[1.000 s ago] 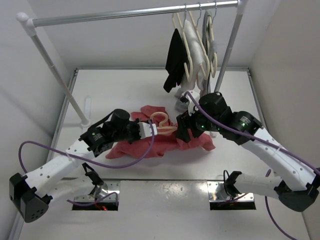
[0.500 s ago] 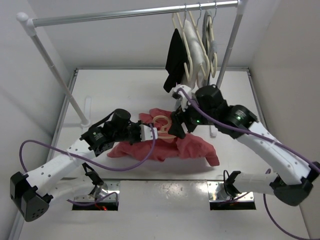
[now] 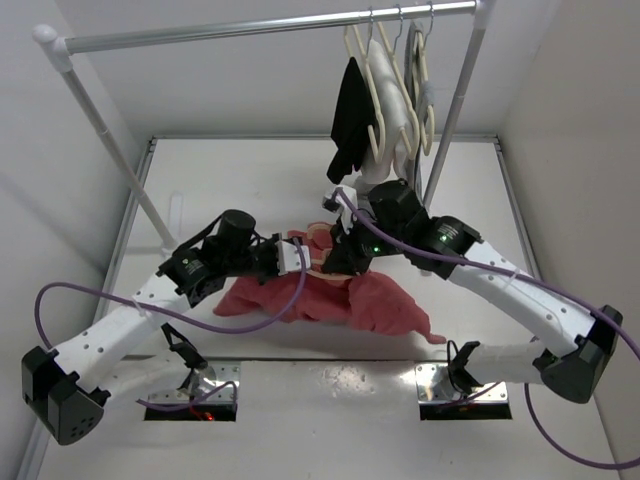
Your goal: Place the t-shirt on the hanger
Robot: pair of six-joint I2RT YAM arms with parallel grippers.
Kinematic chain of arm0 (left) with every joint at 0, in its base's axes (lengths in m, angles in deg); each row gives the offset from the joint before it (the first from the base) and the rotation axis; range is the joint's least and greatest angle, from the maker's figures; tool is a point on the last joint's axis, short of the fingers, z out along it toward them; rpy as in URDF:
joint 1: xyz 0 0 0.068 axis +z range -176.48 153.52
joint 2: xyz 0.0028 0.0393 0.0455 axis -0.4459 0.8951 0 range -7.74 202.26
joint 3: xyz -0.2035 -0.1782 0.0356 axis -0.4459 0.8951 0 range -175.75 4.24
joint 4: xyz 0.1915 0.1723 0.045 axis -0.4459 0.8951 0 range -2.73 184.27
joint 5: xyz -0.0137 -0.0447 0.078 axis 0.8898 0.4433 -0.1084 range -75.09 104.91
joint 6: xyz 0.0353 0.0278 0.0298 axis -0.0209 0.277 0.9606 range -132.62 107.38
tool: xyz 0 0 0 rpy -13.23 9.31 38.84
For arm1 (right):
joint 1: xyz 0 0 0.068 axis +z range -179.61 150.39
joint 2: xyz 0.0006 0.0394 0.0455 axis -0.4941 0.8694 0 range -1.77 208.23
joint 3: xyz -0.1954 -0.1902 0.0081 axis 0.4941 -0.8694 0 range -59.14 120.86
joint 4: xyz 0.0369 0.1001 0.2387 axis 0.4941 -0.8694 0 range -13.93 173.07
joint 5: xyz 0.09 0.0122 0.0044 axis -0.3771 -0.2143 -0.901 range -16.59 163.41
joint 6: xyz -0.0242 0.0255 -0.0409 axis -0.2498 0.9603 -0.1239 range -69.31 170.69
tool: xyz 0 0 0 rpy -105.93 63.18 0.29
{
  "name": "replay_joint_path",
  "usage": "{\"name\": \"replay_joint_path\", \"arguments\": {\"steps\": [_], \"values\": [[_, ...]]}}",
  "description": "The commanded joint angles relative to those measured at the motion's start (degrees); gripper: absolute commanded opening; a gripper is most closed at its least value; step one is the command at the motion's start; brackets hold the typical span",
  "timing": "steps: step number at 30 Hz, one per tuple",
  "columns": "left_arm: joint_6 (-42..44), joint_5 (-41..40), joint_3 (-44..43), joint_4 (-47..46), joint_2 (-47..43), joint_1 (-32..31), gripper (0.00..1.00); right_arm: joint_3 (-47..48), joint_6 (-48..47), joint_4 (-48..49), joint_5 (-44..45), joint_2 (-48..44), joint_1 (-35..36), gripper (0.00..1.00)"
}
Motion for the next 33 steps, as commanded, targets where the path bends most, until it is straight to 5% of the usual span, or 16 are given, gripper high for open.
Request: {"name": "replay_joint_path", "arguments": {"steps": [1, 4, 9, 13, 19, 33], "values": [[-6.23, 5.6, -4.56, -5.41, -1.07, 3.95, 0.0, -2.69, 3.46, 3.96, 1.38, -3.84, -0.56, 0.0], [-6.25, 7.09, -5.79, -4.45, -1.07, 7.91, 0.0, -3.22, 4.17, 3.96, 4.37, -7.78, -0.56, 0.0], [0.16, 11.13, -8.86, 3.97, 0.33, 13.97, 0.43, -3.22, 4.17, 1.33, 9.99, -14.03, -1.17, 0.0], [1.4, 14.47, -10.18, 6.37, 3.22, 17.67, 0.64, -2.09, 4.17, -0.08, 11.14, -15.1, -1.17, 0.0], [1.4, 21.31, -15.36, 6.37, 4.37, 18.9, 0.76, 0.29, 4.17, -0.17, 9.83, -14.48, -0.65, 0.0], [-0.96, 22.04, -22.92, 10.06, 9.38, 4.67, 0.86, 3.81, 3.65, 4.58, 4.11, -7.98, -0.12, 0.0]]}}
